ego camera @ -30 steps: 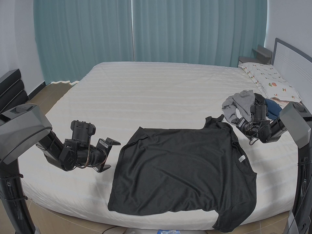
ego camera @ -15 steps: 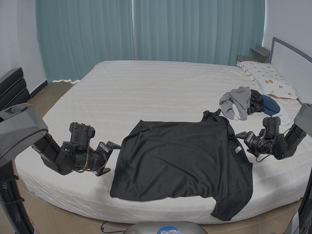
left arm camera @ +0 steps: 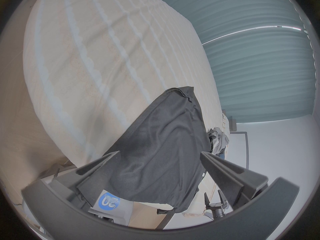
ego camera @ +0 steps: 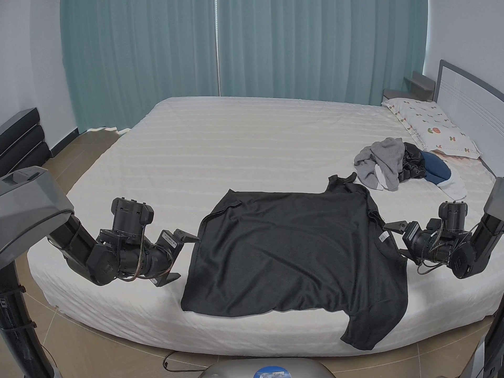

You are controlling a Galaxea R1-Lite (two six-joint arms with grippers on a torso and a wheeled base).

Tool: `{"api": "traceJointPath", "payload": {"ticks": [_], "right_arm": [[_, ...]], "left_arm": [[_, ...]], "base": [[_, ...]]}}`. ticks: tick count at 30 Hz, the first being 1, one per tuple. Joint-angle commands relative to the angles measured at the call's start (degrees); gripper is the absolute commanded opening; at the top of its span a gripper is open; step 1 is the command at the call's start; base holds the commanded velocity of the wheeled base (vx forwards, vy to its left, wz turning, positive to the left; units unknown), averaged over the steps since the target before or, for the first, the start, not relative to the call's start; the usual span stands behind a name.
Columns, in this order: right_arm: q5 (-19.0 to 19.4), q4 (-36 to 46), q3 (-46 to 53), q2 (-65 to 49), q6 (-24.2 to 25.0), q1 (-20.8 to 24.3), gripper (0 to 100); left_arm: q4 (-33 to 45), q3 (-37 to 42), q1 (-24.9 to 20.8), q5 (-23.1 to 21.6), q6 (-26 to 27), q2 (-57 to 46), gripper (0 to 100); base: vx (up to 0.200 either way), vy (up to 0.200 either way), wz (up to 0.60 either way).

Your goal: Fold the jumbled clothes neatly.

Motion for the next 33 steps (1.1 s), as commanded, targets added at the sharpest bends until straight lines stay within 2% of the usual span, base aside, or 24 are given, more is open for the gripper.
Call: {"api": "traceJointPath", "payload": {"ticks": [1, 7, 16, 22, 28, 33], "right_arm": [[-0.06, -0.11, 0.68, -0.39, -0.02, -0.17, 100], [-0.32, -0.11, 1.12, -0.75, -0.46, -0.17, 100], [-0.5, -0.11, 2.53, -1.19, -0.63, 0.44, 100], [-0.5, -0.11, 4.9, -1.89, -4.68, 0.71, 100], [-0.5, -0.02, 5.78, -1.8, -5.38, 1.23, 100], [-0.5, -0.02, 6.66, -1.8, -5.73, 1.85, 100]], "left_arm": [[-0.01, 0.02, -0.24, -0.08, -0.02, -0.08, 100], [-0.01, 0.02, -0.24, 0.0, -0.11, -0.26, 100], [-0.01, 0.46, -0.24, 0.62, 0.42, -1.4, 100], [0.43, 2.21, -0.24, 0.71, 0.51, -2.81, 100], [0.08, 6.78, -0.06, 0.88, 3.06, -3.25, 100], [-0.1, 9.33, -0.15, 4.05, 6.05, -2.72, 100]], "base": [[0.0, -0.2, 0.0], [0.0, -0.2, 0.0], [0.0, 0.0, 0.0], [-0.2, 0.0, 0.0], [-0.2, 0.0, 0.0], [0.0, 0.0, 0.0]]}}
